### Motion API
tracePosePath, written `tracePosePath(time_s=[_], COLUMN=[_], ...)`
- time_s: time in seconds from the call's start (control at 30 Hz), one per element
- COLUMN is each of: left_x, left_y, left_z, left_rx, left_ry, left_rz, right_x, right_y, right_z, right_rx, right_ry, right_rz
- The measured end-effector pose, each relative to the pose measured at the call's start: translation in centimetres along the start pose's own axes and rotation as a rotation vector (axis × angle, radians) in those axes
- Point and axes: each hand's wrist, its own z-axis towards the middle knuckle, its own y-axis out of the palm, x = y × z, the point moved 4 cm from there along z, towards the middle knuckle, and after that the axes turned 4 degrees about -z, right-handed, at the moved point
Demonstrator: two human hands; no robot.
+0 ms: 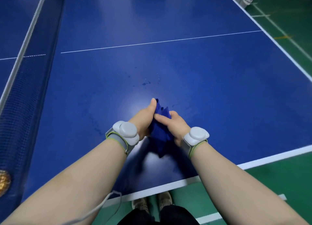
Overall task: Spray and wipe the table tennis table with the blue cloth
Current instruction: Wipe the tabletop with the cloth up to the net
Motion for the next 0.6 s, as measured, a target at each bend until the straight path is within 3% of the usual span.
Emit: tracePosePath(time_s=[0.1, 0.27, 0.37, 0.47, 0.6], left_x=[0.4, 0.4, -0.1, -0.5, -0.7], left_y=[0.3, -1.4, -2.7, -3.5, -5.6], left_z=[-0.3, 0.7, 1.5, 2.6, 4.6], left_rx=[-0.134, 0.005, 0.088, 0.154, 0.303], left_ry=[0.003, 0.017, 0.011, 0.028, 0.101], left_rz=[0.042, 0.061, 0.061, 0.104, 0.343], right_x=[-0.3, -2.2, -1.6, 1.3, 5.3], right_y=[-1.3, -4.1, -3.4, -2.6, -3.1], right_z=[0.2, -0.6, 0.5, 2.6, 4.2], right_rx=[0.257, 0.585, 0.55, 0.433, 0.335], right_ry=[-0.027, -0.133, -0.151, -0.034, 0.007], right_rz=[-0.22, -0.692, -0.866, -0.984, -1.375])
